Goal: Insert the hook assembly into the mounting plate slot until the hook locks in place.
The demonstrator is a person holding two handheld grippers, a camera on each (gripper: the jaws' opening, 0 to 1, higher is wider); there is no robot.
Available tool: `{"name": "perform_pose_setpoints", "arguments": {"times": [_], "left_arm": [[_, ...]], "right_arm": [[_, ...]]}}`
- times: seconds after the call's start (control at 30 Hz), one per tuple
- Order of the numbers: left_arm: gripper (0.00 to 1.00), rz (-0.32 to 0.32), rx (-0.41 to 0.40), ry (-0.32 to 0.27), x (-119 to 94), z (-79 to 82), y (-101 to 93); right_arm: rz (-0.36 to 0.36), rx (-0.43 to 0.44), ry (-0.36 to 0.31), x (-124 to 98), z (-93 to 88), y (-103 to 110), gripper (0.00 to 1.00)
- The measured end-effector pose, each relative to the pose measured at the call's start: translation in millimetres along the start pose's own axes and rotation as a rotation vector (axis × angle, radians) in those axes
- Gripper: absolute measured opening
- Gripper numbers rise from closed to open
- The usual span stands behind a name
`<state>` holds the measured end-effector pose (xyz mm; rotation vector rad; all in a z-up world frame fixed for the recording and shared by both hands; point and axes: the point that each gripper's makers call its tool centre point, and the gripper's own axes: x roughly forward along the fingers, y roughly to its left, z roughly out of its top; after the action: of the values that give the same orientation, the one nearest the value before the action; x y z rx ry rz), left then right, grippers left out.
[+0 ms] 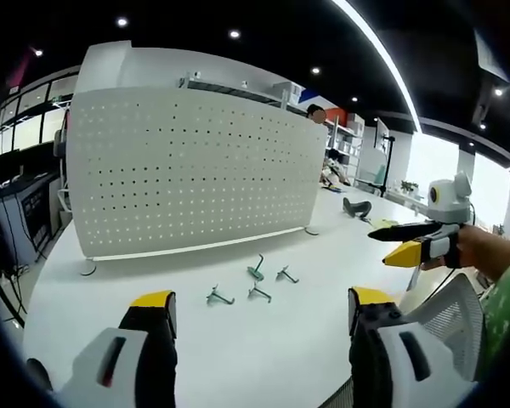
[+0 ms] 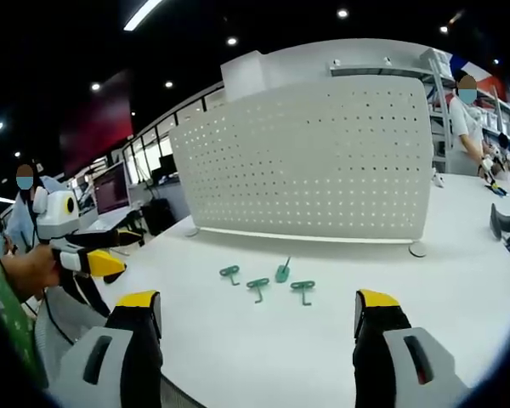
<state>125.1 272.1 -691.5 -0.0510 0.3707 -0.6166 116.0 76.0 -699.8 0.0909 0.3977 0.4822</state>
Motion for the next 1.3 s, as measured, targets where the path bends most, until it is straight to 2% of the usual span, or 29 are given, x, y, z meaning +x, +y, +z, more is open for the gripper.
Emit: {"name": "perform_pose_setpoints", "arguments": {"times": [0.6, 1.03, 1.3], "left_arm": [[0.78, 0.003, 0.035, 0.002, 9, 3.2, 7.8], [0.63, 0.007, 0.081, 0.015, 26, 0.4, 20.4], [0.55, 0.004, 0.124, 0.037, 44, -5.2, 28.3]], "right_arm": [[-0.008, 0.006, 0.011, 1, -3.4, -3, 0.95], [-0.014, 0.010, 0.017, 2, -4.5, -5, 0.95], [-0.025, 0.016, 0.020, 2, -6.1, -9, 0.94]]}}
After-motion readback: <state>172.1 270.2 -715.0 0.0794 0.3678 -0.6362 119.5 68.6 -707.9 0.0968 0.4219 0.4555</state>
